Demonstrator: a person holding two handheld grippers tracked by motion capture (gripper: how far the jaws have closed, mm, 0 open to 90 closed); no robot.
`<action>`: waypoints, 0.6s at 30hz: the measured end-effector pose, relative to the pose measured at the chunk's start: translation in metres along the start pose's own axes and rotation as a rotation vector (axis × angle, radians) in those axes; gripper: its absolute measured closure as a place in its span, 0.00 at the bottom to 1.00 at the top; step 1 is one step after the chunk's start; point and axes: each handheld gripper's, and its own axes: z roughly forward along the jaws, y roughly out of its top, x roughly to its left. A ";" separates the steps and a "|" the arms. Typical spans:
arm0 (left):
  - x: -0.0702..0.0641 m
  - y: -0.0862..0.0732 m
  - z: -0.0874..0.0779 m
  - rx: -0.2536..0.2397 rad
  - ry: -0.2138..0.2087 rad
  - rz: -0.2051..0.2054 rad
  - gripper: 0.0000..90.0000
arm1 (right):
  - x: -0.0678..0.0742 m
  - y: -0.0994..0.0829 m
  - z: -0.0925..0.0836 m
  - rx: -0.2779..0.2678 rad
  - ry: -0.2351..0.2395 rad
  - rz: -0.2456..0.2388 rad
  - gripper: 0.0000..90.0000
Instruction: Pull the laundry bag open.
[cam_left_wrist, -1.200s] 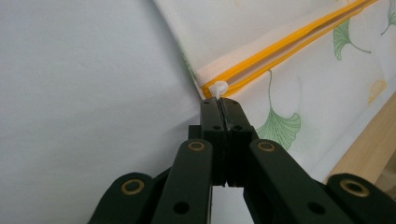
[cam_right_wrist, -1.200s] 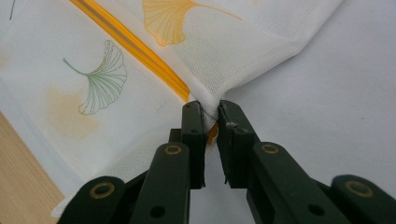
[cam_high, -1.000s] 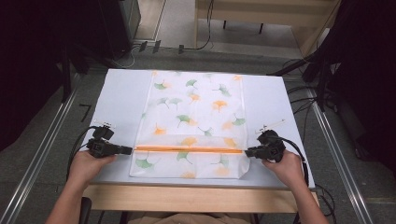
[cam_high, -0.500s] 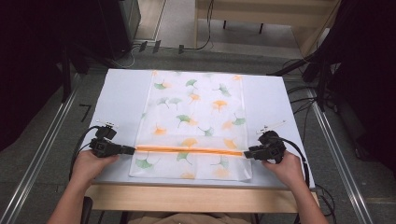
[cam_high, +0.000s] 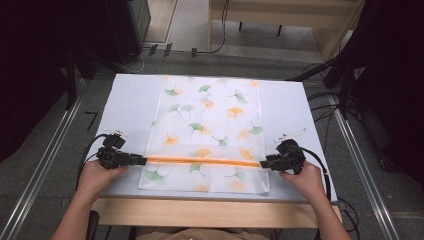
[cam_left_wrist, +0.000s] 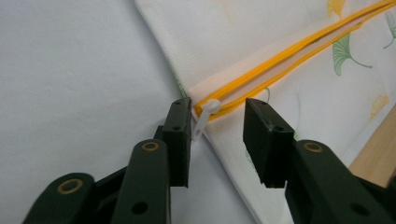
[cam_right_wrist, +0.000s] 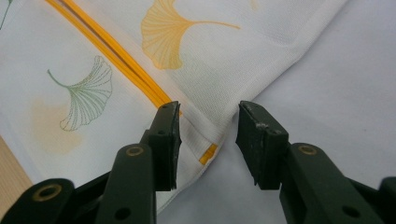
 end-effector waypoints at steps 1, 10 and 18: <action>0.000 0.000 -0.001 -0.009 0.006 -0.002 0.64 | 0.000 0.000 0.000 -0.004 -0.003 -0.001 0.65; 0.001 -0.002 -0.007 -0.066 0.023 -0.001 0.50 | -0.001 0.003 -0.004 -0.044 -0.009 0.001 0.65; 0.007 -0.003 -0.018 -0.133 0.043 -0.010 0.47 | -0.005 0.001 -0.019 -0.111 -0.037 0.032 0.62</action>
